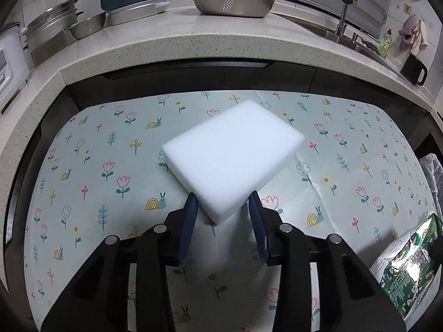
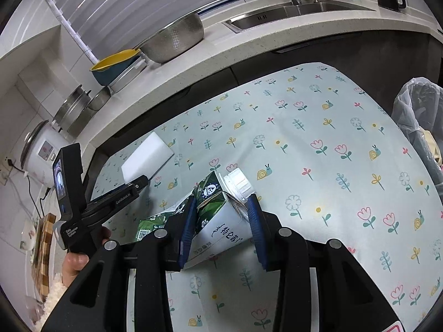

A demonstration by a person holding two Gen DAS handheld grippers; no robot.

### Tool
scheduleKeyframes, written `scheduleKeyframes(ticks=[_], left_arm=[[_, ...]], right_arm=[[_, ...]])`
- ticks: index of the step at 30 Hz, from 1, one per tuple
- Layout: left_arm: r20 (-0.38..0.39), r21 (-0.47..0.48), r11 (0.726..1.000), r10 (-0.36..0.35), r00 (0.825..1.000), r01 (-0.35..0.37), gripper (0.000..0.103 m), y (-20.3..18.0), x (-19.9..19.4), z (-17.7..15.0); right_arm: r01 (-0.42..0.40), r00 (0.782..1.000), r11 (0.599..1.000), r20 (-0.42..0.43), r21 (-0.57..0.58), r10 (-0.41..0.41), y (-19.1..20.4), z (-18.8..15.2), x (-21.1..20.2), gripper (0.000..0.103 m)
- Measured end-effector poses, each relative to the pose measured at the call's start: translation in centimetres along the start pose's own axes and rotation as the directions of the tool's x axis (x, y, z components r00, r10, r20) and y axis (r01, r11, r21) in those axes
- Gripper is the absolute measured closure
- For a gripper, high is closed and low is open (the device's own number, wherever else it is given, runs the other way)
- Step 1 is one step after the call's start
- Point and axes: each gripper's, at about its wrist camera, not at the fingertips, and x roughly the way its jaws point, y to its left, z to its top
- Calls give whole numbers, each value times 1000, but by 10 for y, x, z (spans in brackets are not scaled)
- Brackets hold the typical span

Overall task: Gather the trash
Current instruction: 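Grasp and lift the white sponge block with the left tool while the right tool holds the carton, then carry the sponge and carton over the bin and open both tools to drop them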

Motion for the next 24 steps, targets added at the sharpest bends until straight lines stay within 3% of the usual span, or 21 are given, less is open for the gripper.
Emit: scheduleKeyframes(ticks=[10,24], left_arm=[[42,14,1000,-24,999,23,67,-30,-47,1],[57,84,989,-128,990,123,67,-130,-110,-17]], right_arm=[[-6,999,1000,47,18,5,-12,4,-30,67],[15,993,997,118,72,-24,-65,0,-101,67]])
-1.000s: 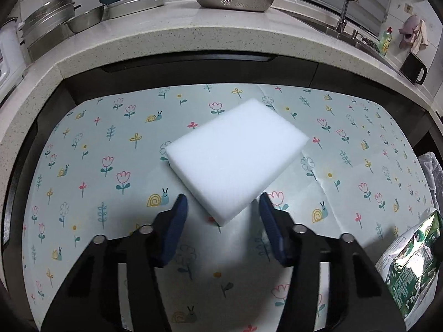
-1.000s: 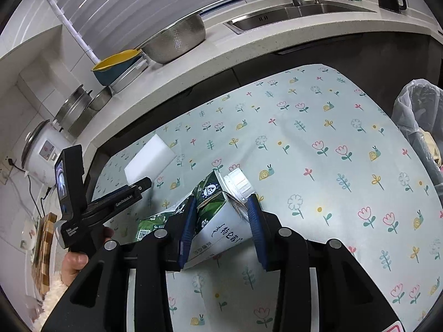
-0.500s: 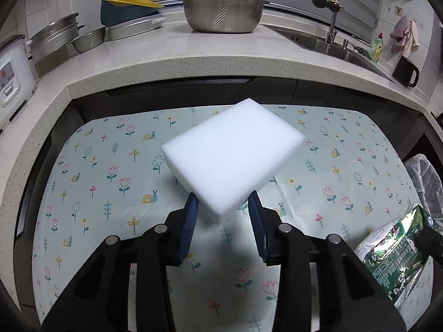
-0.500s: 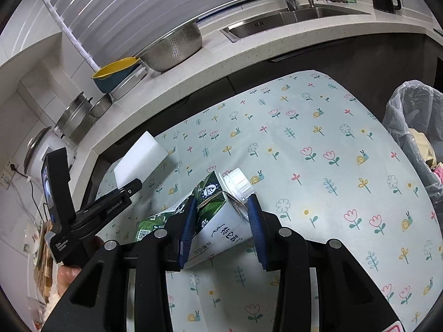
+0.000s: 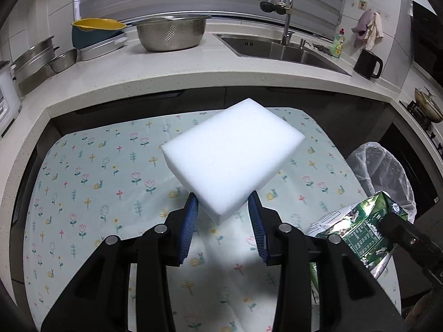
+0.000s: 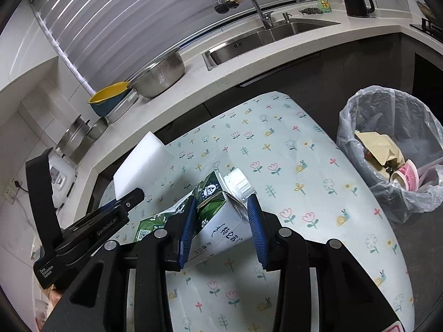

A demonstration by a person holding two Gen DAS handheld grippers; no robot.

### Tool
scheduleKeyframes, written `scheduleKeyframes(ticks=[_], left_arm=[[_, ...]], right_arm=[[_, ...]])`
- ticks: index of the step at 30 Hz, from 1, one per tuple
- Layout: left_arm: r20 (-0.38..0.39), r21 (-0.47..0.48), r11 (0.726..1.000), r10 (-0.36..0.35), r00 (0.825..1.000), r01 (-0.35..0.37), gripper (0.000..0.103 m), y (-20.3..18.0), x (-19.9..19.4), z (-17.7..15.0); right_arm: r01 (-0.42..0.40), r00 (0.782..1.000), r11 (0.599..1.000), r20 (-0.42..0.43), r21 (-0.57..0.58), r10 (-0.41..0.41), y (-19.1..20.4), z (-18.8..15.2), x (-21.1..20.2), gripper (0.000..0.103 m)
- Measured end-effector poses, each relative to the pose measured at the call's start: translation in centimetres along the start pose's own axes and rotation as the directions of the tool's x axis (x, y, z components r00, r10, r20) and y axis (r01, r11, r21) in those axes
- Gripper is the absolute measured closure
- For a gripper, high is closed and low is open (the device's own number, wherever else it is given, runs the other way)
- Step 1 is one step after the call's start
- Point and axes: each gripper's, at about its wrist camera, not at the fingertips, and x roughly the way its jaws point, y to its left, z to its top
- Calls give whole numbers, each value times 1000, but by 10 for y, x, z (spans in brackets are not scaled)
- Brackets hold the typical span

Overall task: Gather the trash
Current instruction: 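Carry the sponge and carton over the bin and open both tools to drop them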

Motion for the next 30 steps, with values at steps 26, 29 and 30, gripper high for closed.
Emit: scheduleKeyframes(ticks=[26,29,30], left_arm=[[-90,237,947,-201,975,217,67,-230,14,-13],[-109,256,936,-218,970,239,67,-253,24,-10],[-118,259,933,-225,967,249,67,-260,28,-9]], right_arm=[[171,968,955,139,240,-208,-194,5,-126,67],[189,961,945,147,267,-233,-210,5,-133,67],[194,959,942,148,274,-240,-215,5,-135,67]])
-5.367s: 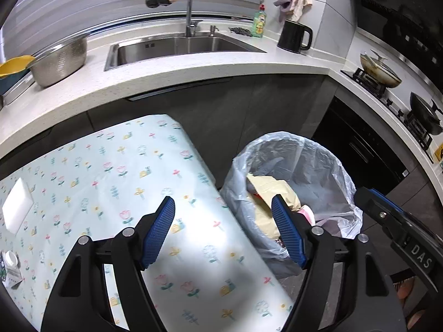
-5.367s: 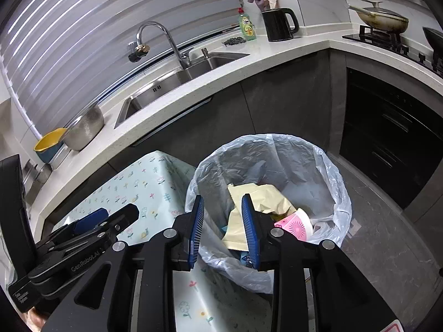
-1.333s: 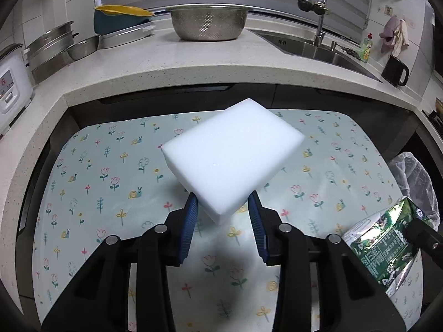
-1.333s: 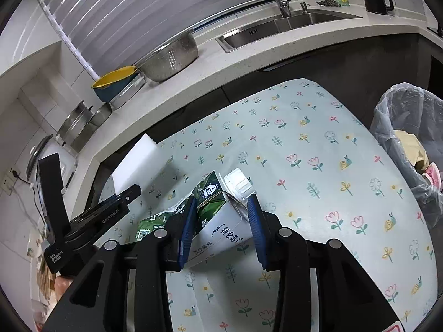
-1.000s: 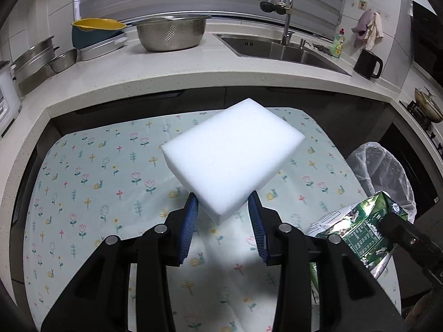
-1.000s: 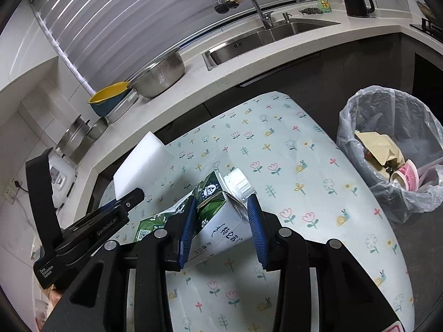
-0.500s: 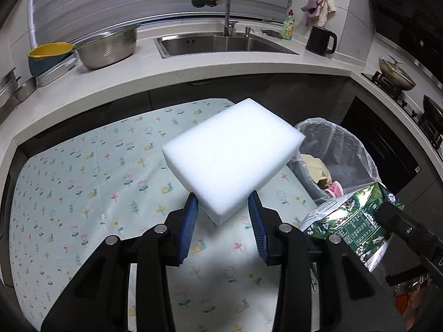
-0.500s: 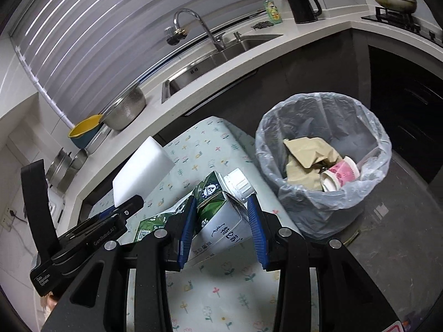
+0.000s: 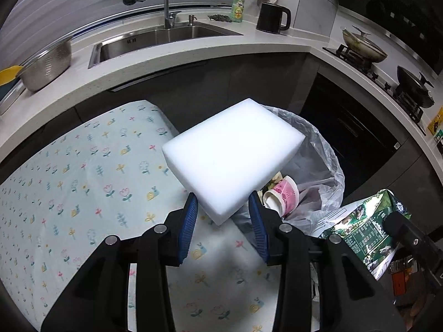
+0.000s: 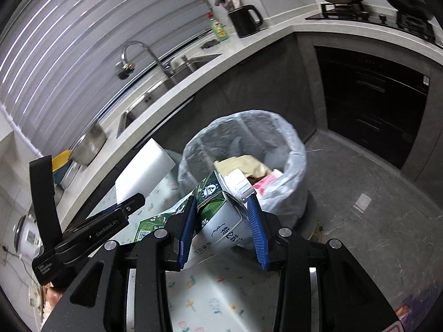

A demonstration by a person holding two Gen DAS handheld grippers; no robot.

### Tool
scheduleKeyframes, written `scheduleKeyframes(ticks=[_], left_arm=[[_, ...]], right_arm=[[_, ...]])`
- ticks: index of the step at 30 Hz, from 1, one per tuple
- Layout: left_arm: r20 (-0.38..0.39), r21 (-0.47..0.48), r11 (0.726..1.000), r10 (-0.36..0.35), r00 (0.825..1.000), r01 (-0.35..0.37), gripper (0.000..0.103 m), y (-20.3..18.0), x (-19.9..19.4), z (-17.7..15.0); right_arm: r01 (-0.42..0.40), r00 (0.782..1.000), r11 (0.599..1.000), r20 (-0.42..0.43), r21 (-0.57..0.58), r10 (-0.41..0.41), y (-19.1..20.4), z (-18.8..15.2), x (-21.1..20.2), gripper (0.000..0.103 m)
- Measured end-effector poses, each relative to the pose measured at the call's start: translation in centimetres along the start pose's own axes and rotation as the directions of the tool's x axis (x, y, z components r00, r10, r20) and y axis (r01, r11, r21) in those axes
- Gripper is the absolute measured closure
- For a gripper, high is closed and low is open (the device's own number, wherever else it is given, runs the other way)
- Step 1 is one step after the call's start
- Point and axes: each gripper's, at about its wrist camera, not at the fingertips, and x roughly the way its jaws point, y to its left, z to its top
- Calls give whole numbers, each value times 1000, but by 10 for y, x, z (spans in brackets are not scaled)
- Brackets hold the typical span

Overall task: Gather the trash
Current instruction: 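Carry the sponge and carton over the bin and open both tools to drop them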

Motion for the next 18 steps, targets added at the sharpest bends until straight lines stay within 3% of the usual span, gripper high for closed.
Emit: scheduleKeyframes(ticks=[9,14,18], left_arm=[[-26,23,998,-50,998,51,63,-35,32,25],[-8,16,999,-38,999,38,39,-39,34,31],[-2,0,1000,-30,1000,30,38,-34,32,32]], right_arm=[[47,999,997,24,54,-48,-33,10,1,67],[55,997,996,44,64,-58,-40,21,3,67],[55,997,997,59,53,-58,-39,33,6,67]])
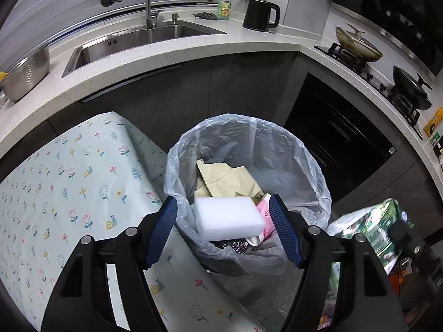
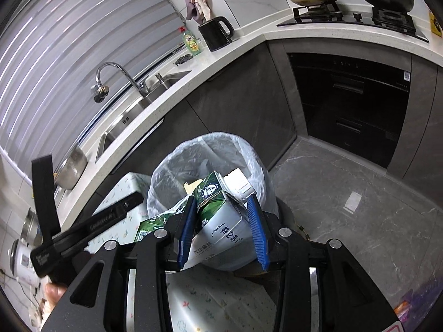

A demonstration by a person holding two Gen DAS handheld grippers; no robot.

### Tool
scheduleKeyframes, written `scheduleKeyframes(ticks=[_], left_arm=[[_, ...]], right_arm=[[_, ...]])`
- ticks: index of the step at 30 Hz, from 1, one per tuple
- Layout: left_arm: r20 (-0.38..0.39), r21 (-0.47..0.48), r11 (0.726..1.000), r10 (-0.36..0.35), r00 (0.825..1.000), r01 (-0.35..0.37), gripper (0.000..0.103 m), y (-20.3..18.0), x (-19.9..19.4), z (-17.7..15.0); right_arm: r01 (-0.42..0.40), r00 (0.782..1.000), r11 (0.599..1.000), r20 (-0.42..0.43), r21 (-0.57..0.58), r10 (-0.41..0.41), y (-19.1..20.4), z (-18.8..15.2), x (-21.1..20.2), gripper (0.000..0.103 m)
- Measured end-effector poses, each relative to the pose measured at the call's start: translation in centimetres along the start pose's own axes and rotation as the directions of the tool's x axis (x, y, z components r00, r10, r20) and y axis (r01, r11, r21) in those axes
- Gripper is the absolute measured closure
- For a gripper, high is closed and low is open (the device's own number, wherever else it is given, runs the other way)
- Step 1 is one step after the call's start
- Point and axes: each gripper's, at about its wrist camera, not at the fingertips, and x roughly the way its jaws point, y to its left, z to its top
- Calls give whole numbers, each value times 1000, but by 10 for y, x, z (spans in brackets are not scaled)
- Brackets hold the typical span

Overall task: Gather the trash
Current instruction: 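Carry the sponge and carton over the bin and open both tools to drop them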

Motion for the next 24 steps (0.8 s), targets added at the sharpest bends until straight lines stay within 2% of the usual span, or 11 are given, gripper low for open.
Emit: scheduleKeyframes(ticks=[8,13,15,17,19,24], left_arm=[[18,-47,998,36,999,-36,36,30,-12,-1],[42,-71,995,75,996,-72,31,48,-21,-3],[46,-78,993,88,995,-85,31,54,-24,-3],[47,-88,992,94,994,-90,29,60,-26,-5],[55,-94,990,106,993,-101,25,64,-30,-6],[81,-85,988,136,987,-130,24,69,-45,-13]], right_arm=[[-17,999,998,34,-54,19,27,30,19,68],[-50,999,995,12,-87,51,52,46,48,67],[-31,999,992,5,-126,32,63,48,60,66],[-5,1000,989,8,-148,6,73,50,67,59],[-16,1000,989,14,-146,18,78,50,65,54],[-14,1000,983,20,-183,18,88,42,46,48]])
